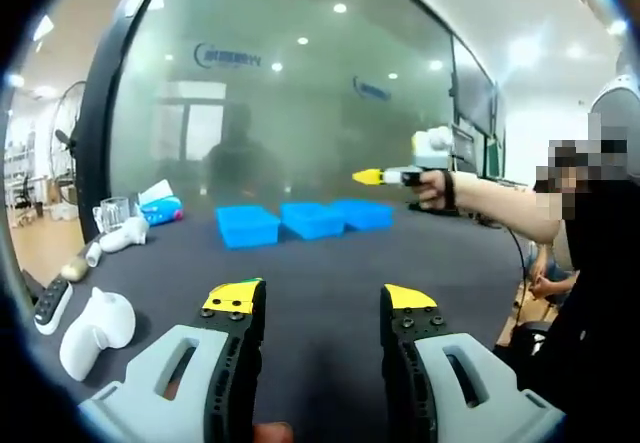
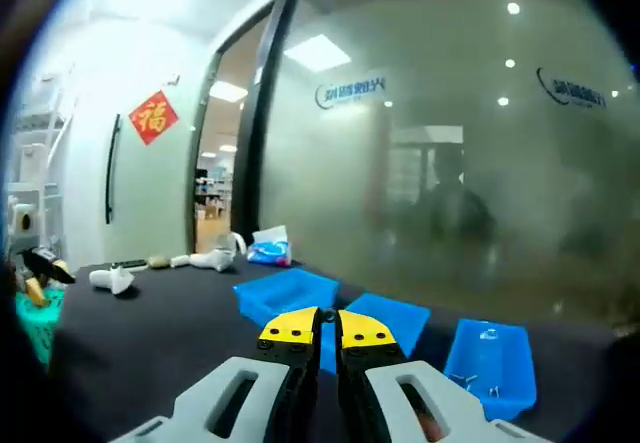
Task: Sort the screws, nuts, and washers into the corresponding bins
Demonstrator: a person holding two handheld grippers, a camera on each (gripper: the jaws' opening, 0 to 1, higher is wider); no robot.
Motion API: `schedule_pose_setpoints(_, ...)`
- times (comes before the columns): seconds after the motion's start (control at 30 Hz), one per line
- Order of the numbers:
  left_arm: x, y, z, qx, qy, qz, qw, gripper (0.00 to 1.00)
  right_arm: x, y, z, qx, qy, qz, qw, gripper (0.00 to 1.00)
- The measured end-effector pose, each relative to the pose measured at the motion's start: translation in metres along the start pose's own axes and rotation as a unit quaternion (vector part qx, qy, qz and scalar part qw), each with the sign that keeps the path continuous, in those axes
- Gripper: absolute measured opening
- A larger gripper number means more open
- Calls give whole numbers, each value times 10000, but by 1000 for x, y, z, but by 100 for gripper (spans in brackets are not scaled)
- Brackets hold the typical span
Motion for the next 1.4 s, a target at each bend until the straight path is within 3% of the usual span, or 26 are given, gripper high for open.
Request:
schedule_pose_setpoints(0.3, 2, 0, 1, 23, -13, -17, 10000, 45, 26, 15, 67, -536, 196, -28, 9984, 3)
schedule_pose_setpoints(0.6, 1, -4, 3, 31, -13, 41, 10000, 45, 35, 28, 93, -697, 396, 95, 9967, 4)
schedule_pose_setpoints(0.7, 1, -4, 4, 42, -13, 33, 10000, 45, 32, 30, 93, -645, 368, 175, 9971, 5)
schedule_pose_setpoints(0.73, 2, -4, 4, 42, -6, 30, 10000, 45, 30, 31, 94, -681, 300, 30, 9972, 8)
schedule_pose_setpoints(0.83, 3, -3, 5, 0, 16, 76, 10000, 45, 27, 34, 92, -729, 261, -62, 9970, 24)
schedule_pose_setpoints(1.0, 5, -2, 6, -8, 49, 64, 10000, 45, 26, 36, 84, -721, 276, 93, 9970, 36)
schedule_pose_setpoints(1.17, 3, -3, 6, 23, 13, 38, 10000, 45, 18, 36, 64, -669, 145, 30, 9976, 36)
schedule_pose_setpoints(1.3, -1, -3, 6, 45, -51, 2, 10000, 45, 5, 34, 34, -490, -85, 85, 9987, 36)
schedule_pose_setpoints(1.4, -5, -2, 6, 52, -103, -3, 9999, 45, -4, 37, 9, -446, -153, -105, 9988, 36)
Point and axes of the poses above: the point that each gripper's makers call its tool centre point, and the gripper's own axes: z roughly forward along the fingers, x roughly to its right, y roughly out of its underside, the point moved 6 cm from there along -z, roughly backward along the fingers, and after that the axes turned 5 degrees about -y, right-handed, at the moved point
